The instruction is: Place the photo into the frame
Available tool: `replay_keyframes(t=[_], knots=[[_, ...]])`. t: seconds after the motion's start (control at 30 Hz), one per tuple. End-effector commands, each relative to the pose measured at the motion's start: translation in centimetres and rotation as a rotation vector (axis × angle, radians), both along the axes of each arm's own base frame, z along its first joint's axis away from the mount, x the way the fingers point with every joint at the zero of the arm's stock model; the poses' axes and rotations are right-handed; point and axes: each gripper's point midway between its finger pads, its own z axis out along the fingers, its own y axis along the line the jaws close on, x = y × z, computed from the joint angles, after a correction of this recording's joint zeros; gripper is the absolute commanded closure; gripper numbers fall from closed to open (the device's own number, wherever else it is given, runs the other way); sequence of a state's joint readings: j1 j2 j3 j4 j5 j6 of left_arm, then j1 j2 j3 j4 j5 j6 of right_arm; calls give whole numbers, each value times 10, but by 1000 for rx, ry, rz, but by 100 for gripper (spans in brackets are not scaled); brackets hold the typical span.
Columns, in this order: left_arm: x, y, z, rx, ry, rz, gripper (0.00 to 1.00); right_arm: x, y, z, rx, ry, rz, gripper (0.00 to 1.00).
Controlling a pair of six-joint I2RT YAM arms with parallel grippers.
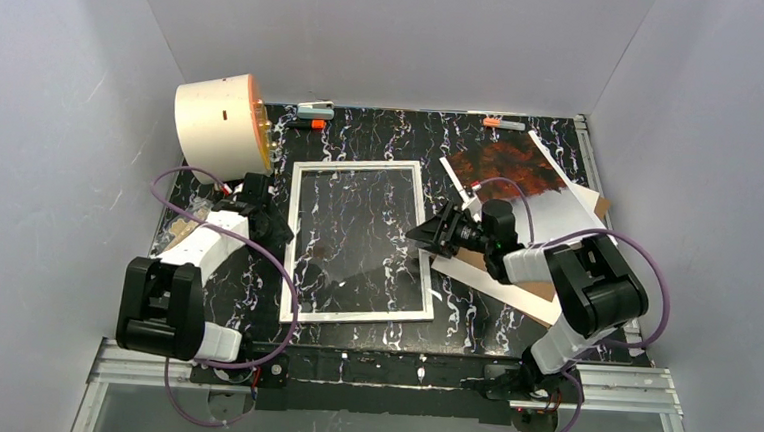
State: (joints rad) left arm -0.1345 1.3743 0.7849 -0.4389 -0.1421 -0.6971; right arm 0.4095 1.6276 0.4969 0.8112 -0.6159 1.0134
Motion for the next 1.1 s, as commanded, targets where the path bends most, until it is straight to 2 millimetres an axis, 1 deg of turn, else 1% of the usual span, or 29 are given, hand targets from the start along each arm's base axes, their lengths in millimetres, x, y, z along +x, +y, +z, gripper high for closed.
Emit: replay_keyframes(t=[0.0,0.1,0.3,0.37,0.47,0.63,0.7,0.8,0.93,1.07], knots=[[-3,-1,-6,-10,17,-20,47,15,8,0,-30,-45,75,30],[-3,-2,-8,-10,26,-30,47,21,11,-5,-27,-41,99,31],[-5,-1,-11,-10,32,-37,47,37,16,-5,-17,-76,108,44],[-4,-2,-11,-13,30,-42,49,41,17,-5,-11,-81,108,51],[-2,-5,-10,-29,20,-54,52,44,19,-7,0,-79,112,67],[0,-8,-9,-43,5,-64,65,42,19,-11,7,-71,108,91],[0,-8,-10,-46,4,-70,71,40,19,-9,17,-79,112,99],[-1,-10,-12,-53,9,-78,77,35,20,-2,43,-101,126,99],[-1,-11,-14,-57,16,-82,79,25,21,18,99,-142,160,99],[0,-9,-15,-47,18,-79,78,17,21,42,147,-184,173,99]])
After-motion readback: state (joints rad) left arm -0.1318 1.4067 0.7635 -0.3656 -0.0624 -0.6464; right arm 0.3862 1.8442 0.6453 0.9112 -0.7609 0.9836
